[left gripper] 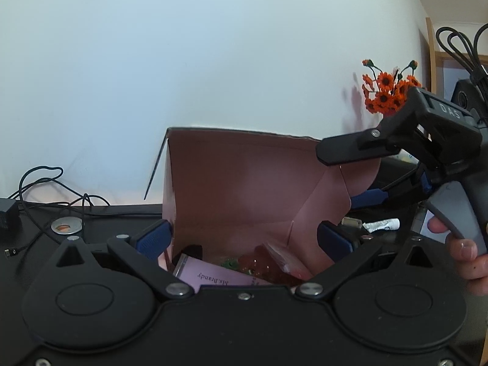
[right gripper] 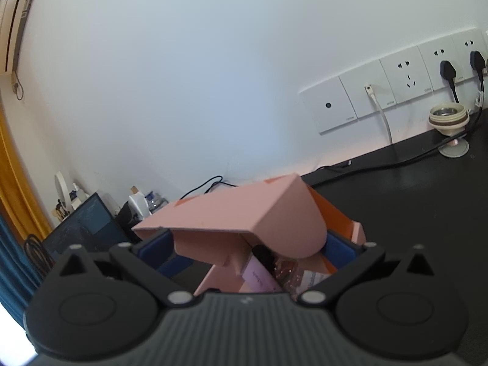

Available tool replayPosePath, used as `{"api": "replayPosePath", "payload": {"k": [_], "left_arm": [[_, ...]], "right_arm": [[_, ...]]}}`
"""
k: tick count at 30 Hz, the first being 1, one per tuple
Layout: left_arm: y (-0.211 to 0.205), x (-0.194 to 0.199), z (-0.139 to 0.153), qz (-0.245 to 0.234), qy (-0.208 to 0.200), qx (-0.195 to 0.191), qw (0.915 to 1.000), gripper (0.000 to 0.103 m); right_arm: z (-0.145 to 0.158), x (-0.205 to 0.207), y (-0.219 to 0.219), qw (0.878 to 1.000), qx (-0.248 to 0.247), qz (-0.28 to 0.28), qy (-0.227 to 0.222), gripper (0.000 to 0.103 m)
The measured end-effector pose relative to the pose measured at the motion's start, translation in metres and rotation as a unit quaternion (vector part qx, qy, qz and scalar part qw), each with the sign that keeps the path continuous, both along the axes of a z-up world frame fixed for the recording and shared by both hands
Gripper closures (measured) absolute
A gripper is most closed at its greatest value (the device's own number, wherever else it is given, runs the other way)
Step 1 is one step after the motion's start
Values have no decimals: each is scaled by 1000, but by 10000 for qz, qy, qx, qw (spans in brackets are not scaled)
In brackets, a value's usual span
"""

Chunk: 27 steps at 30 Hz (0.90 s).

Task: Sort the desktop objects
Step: 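Swing the held lid over the box opening with the right gripper, then lower the lid onto the box rim with the right gripper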

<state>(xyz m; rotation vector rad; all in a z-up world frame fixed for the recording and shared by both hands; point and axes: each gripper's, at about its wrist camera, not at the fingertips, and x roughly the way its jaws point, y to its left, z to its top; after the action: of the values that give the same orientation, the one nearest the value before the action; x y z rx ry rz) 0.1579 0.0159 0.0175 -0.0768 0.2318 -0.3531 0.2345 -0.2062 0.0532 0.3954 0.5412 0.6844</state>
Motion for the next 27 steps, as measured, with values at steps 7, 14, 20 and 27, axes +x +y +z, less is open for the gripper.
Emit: {"api": "replayPosePath", "payload": {"k": [7,14,20,27], "left_arm": [[-5,0,-4,11,126,325,9994,0],[2,1,-6,-262,349,456,9980,0],[20,8,-6,-602,788,-5,9951,0],[28,13,-9,-550,901,-220,9942,0]], "right_arm": [[-4,-7,-5,9999,-76,85,69,1],[-2,-20,-1,9978,-636,22,-202,1],[1,-37,8,9879,-1419,77,-627,1],[-10,-40,17,9842,-1669,42,-594,1]]}}
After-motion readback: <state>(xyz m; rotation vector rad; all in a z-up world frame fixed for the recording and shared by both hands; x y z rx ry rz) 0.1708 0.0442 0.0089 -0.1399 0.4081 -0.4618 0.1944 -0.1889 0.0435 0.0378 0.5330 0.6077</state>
